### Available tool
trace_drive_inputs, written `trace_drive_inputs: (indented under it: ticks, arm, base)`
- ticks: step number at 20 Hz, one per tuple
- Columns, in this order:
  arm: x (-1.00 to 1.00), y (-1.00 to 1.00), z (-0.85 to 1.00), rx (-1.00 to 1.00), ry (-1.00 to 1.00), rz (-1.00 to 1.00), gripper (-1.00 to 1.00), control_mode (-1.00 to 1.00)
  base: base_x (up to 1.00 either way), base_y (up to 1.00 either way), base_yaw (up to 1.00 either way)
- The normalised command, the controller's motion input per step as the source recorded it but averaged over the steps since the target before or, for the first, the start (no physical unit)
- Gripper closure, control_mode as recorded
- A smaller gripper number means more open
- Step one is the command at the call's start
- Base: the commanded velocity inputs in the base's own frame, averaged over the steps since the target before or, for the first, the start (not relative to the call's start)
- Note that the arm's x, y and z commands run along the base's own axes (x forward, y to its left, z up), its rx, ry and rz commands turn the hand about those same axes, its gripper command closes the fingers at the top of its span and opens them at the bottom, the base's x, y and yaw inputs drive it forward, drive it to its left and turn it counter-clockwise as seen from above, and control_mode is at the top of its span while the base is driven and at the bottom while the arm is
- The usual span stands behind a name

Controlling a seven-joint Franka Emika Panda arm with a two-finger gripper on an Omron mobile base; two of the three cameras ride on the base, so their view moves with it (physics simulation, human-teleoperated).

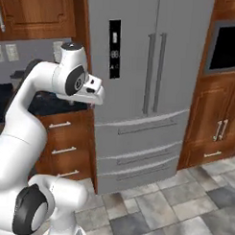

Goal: Navigate to the fridge.

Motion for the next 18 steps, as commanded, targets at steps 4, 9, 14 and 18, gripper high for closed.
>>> trace_drive_inputs:
  ticks: [4,9,14,18]
  arm:
    - [0.00,0.00,0.00,0.00,0.00,0.00,-1.00,1.00]
    - [0.00,0.00,0.00,0.00,0.00,0.00,-1.00,1.00]
    - [0.00,0.00,0.00,0.00,0.00,0.00,-1.00,1.00]
    - [0.00,0.00,0.00,0.00,0.00,0.00,-1.00,1.00]
  base:
    - [-0.11,0.58,0.81]
    - [-0.13,0.39,0.77]
    - [0.00,0.00,0.16]
    - [0.00,-0.42,0.01]
